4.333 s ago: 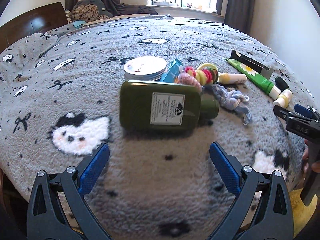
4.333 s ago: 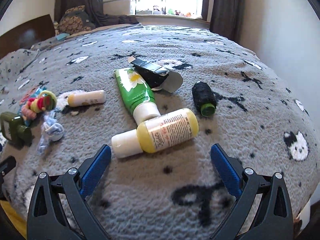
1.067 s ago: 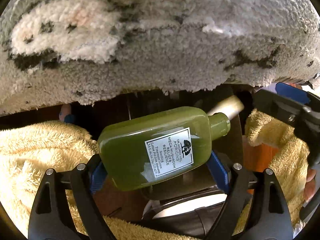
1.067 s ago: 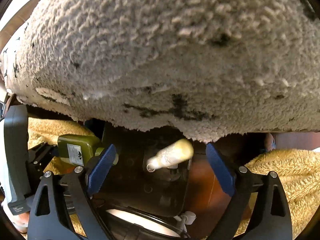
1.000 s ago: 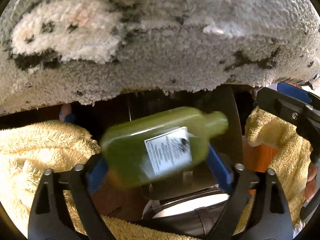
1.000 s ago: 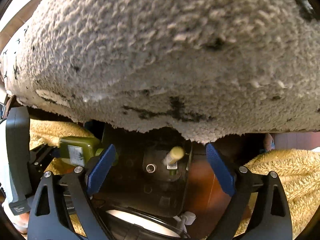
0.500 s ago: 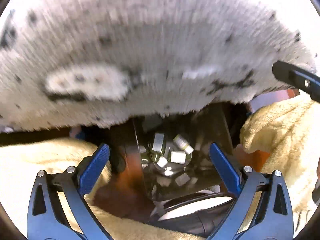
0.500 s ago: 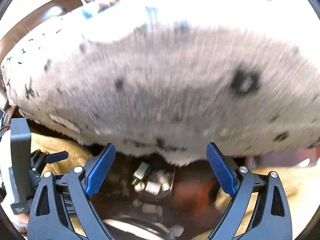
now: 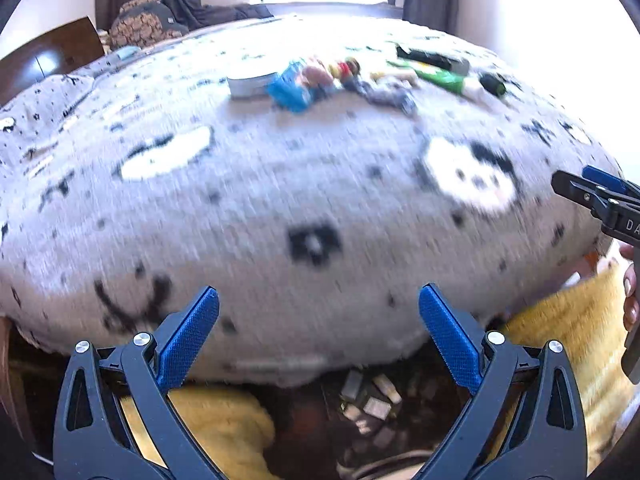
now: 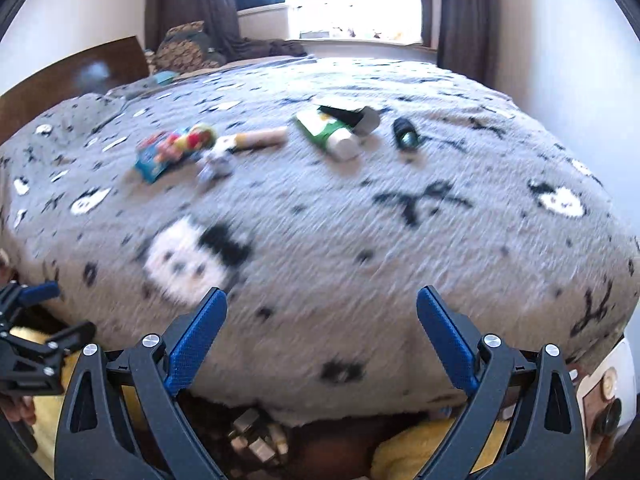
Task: Collect trash
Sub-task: 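Grasp the blue snack packet with the left tool while the right tool grasps the white cord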
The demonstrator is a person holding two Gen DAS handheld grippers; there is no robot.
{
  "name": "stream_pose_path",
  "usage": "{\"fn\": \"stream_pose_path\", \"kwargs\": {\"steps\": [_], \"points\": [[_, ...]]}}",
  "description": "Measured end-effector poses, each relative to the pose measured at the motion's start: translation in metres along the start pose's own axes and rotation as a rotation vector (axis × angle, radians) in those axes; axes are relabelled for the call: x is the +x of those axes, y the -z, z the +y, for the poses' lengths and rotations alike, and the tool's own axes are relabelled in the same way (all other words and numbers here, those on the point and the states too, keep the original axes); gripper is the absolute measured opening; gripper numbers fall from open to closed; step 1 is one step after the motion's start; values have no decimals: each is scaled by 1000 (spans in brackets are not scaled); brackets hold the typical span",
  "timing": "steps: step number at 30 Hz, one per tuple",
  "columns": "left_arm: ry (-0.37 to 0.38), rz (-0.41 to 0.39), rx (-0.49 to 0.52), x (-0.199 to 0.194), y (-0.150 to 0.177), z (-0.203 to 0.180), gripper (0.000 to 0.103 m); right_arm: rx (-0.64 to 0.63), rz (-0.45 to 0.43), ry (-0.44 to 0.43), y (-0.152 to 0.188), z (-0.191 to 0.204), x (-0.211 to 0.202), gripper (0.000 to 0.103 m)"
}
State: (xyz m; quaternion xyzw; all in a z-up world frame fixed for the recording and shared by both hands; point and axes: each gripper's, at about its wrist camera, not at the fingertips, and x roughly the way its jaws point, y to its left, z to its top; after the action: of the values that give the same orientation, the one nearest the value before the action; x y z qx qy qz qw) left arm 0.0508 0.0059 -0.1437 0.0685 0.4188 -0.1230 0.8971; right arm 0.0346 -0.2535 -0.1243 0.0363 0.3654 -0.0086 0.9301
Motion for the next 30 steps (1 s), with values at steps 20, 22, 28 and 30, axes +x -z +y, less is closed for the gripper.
{"fn": "stream_pose_path", "kwargs": {"steps": [20, 22, 28, 30], "points": [[-63, -27, -60, 58, -95, 31, 84, -38, 16, -199, -83, 57, 73, 74], [-56, -27, -61, 60, -98, 32, 84, -38, 30, -220, -89, 64, 83, 71], [-50, -20, -67, 71, -104, 40, 84, -28, 114, -251, -98, 80, 121, 52], [-45, -22, -69, 75, -107, 42, 84, -28, 112, -285, -97, 82, 123, 32]]}}
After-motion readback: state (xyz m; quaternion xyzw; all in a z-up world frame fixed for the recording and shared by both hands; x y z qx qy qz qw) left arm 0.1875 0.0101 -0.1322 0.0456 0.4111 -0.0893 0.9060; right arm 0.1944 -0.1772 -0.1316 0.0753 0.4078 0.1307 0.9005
